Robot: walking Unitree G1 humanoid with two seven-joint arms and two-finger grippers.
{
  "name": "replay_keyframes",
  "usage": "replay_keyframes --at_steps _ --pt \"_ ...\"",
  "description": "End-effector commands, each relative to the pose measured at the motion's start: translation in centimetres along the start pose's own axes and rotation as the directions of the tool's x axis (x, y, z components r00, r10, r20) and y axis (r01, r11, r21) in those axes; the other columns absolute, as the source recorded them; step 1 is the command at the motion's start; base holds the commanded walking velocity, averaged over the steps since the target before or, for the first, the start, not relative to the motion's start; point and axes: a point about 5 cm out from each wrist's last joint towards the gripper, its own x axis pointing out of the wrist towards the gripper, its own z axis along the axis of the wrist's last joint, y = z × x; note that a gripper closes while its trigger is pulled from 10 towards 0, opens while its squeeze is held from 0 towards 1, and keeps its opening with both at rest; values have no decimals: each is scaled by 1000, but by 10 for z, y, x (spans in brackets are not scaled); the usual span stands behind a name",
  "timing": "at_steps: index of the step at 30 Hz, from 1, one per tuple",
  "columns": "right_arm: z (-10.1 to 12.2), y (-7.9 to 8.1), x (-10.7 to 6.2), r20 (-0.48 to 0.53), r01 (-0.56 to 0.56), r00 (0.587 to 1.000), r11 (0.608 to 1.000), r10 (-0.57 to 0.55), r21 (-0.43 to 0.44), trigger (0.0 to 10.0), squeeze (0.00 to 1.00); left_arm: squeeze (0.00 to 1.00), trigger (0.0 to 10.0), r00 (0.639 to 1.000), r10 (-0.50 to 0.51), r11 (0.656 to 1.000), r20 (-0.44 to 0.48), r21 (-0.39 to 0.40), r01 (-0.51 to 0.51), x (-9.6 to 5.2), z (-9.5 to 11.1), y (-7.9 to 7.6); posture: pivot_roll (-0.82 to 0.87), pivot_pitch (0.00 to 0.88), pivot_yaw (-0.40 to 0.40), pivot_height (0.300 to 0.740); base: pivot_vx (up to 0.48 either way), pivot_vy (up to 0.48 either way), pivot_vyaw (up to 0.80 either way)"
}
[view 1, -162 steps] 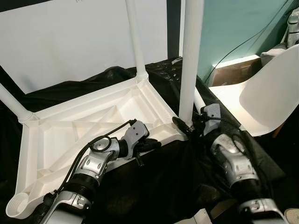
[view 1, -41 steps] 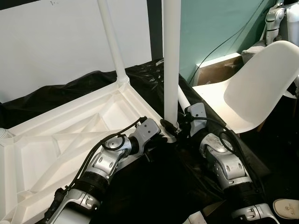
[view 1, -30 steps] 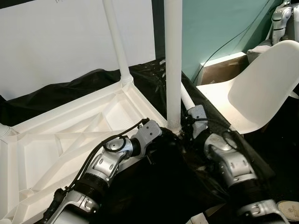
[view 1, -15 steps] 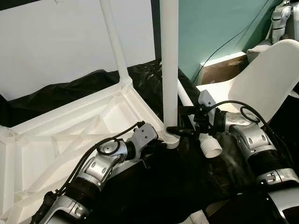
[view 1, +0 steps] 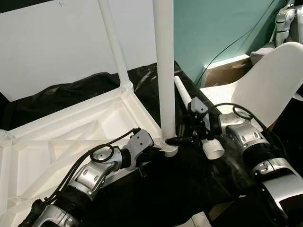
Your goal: Building children table
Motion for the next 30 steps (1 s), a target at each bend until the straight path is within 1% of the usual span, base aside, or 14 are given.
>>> replay_keyframes --at_steps 1,5,8,11,12,13,14,15,17,21,23,25,28,30 --pt "1 -2 1 -7 4 1000 1000 -4 -2 0 0 0 0 938 -338 938 -72 -105 330 -3 -25 -24 -51 0 95 740 0 0 0" --pt "-11 -2 -3 1 79 997 995 -79 59 0 0 0 0 962 -269 961 -54 -87 264 3 -21 -16 -61 0 99 740 0 0 0" --pt "-13 -1 -3 6 89 996 994 -90 69 0 0 0 0 963 -265 962 -48 -86 261 3 -21 -16 -63 0 100 740 0 0 0" --pt "-18 7 3 67 160 983 980 -169 118 0 0 0 0 964 -263 962 -37 -85 260 4 -19 -15 -71 0 103 740 0 0 0" --pt "-20 14 12 120 237 958 956 -260 173 0 0 0 0 965 -262 962 -33 -84 258 4 -18 -15 -72 0 102 740 0 0 0" --pt "-20 14 12 120 237 958 956 -260 173 0 0 0 0 965 -262 962 -33 -84 258 4 -18 -15 -72 0 102 740 0 0 0" --pt "-21 18 18 146 285 937 935 -318 209 0 0 0 0 965 -259 963 -32 -83 256 4 -18 -15 -72 0 102 740 0 0 0" --pt "-19 28 31 192 382 876 880 -442 283 0 0 0 0 968 -251 965 -29 -83 248 4 -17 -14 -73 0 102 740 0 0 0" --pt "-18 31 33 204 407 856 863 -475 299 0 0 0 0 968 -249 966 -28 -83 246 5 -17 -13 -73 0 102 740 0 0 0" --pt "-11 47 47 240 554 722 750 -649 362 0 0 0 0 967 -255 964 -27 -84 252 5 -17 -14 -79 0 107 740 0 0 0" --pt "-10 48 48 242 568 706 736 -666 369 0 0 0 0 966 -257 964 -27 -85 254 5 -17 -14 -79 0 107 740 0 0 0" --pt "-12 48 43 227 607 663 691 -713 393 0 0 0 0 965 -259 963 -29 -86 256 6 -18 -15 -81 0 108 740 0 0 0" --pt "-14 49 40 209 626 645 665 -735 407 0 0 0 0 965 -261 962 -29 -88 258 6 -18 -15 -84 0 105 740 0 0 0" --pt "-14 50 40 202 627 648 665 -734 406 0 0 0 0 965 -261 962 -30 -89 258 6 -19 -15 -84 0 105 740 0 0 0"
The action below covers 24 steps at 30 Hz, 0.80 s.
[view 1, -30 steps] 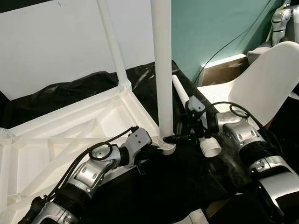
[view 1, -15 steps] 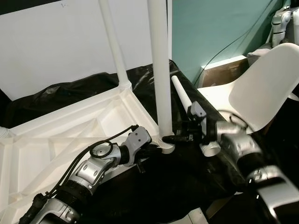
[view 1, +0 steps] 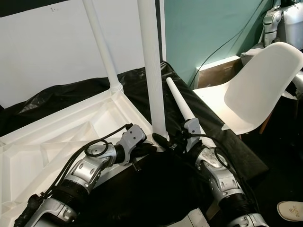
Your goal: Building children table
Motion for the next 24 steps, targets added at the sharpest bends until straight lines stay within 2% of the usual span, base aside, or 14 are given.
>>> replay_keyframes --at_steps 1,2,5,6,7,8,9,13,15,16,17,20,21,24 --pt "6 -7 1 16 98 995 995 -99 33 3647 0 0 0 952 -304 952 -37 -49 302 10 -16 -33 -83 0 104 740 0 0 0" --pt "8 -7 1 11 80 997 997 -80 21 10000 4 0 0 952 -305 952 -37 -51 303 10 -16 -33 -84 0 103 740 0 0 0" --pt "8 -7 1 11 80 997 997 -80 21 10000 4 0 0 952 -305 952 -37 -51 303 10 -16 -33 -84 0 103 740 0 0 0" --pt "12 -9 2 9 43 999 999 -43 4 10000 1000 0 667 952 -305 952 -38 -51 303 11 -16 -33 -85 0 102 740 0 0 0" --pt "12 -9 2 9 43 999 999 -43 4 10000 1000 0 667 952 -305 952 -38 -51 303 11 -16 -33 -85 0 102 740 0 0 0" --pt "18 -16 4 5 -25 1000 999 25 -33 10000 1000 0 10000 956 -291 956 -48 -42 289 11 -17 -32 -87 0 100 740 0 0 0" --pt "26 -24 6 -4 -101 995 992 101 -69 10000 0 0 10000 958 -283 959 -55 -36 281 12 -18 -31 -87 0 99 740 0 0 0" --pt "32 -30 8 -14 -158 987 982 157 -102 10000 0 0 10000 959 -277 961 -61 -31 276 13 -18 -30 -87 0 98 740 0 0 0" --pt "40 -38 10 -53 -259 966 954 254 -148 10000 0 0 10000 960 -273 962 -65 -26 272 15 -18 -30 -82 0 93 740 0 0 0" --pt "40 -38 10 -53 -259 966 954 254 -148 10000 0 0 10000 960 -273 962 -65 -26 272 15 -18 -30 -82 0 93 740 0 0 0" --pt "45 -42 12 -121 -375 926 912 359 -165 10000 0 0 10000 962 -264 964 -70 -23 263 16 -19 -30 -73 0 89 740 0 0 0" --pt "45 -43 12 -178 -447 890 880 420 -160 10000 0 0 10000 963 -258 966 -74 -21 257 16 -20 -30 -70 0 88 740 0 0 0" --pt "43 -44 10 -211 -480 870 864 446 -153 0 0 0 10000 964 -255 967 -76 -21 254 16 -20 -30 -69 0 88 740 0 0 0" --pt "41 -47 8 -253 -510 847 848 468 -141 0 0 0 10000 965 -250 968 -78 -19 250 15 -20 -29 -67 0 89 740 0 0 0"
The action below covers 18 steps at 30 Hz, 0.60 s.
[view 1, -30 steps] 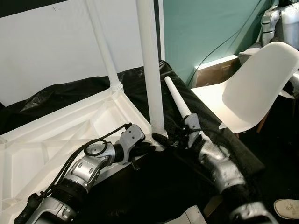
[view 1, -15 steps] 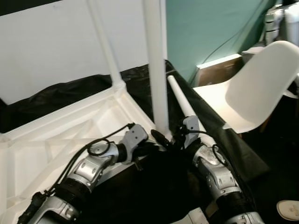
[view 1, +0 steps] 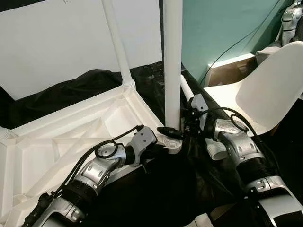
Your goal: Building children table
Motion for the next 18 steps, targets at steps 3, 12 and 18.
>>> replay_keyframes --at_steps 3,12,18 --pt "-1 -2 1 -42 -40 998 999 41 9 0 0 0 10000 976 -190 980 -102 -71 183 -2 -26 -16 -68 0 89 740 0 0 0" --pt "-4 -10 0 -1 82 997 995 -82 64 0 0 0 10000 977 -185 982 -107 -62 180 -2 -25 -13 -76 0 93 740 0 0 0" --pt "-14 29 19 102 295 945 944 -311 150 0 0 0 10000 977 -187 982 -104 -59 181 0 -24 -13 -84 0 95 740 0 0 0"
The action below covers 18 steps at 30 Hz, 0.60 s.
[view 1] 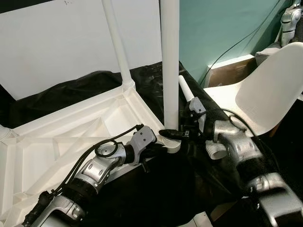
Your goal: Building children table
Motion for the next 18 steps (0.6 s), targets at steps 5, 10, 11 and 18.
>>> replay_keyframes --at_steps 5,10,11,18 --pt "0 16 7 63 166 984 984 -170 60 0 0 0 10000 975 -206 978 -78 -60 202 3 -20 -19 -85 0 96 740 0 0 0" --pt "2 17 9 98 249 961 965 -257 88 0 0 0 10000 974 -211 977 -80 -61 206 3 -20 -19 -82 0 95 740 0 0 0" --pt "3 15 8 109 288 948 953 -298 93 0 0 0 10000 974 -211 977 -80 -61 207 3 -20 -19 -82 0 93 740 0 0 0" --pt "4 6 2 139 435 883 893 -448 111 0 0 0 10000 975 -207 977 -78 -61 203 3 -20 -18 -75 0 87 740 0 0 0"
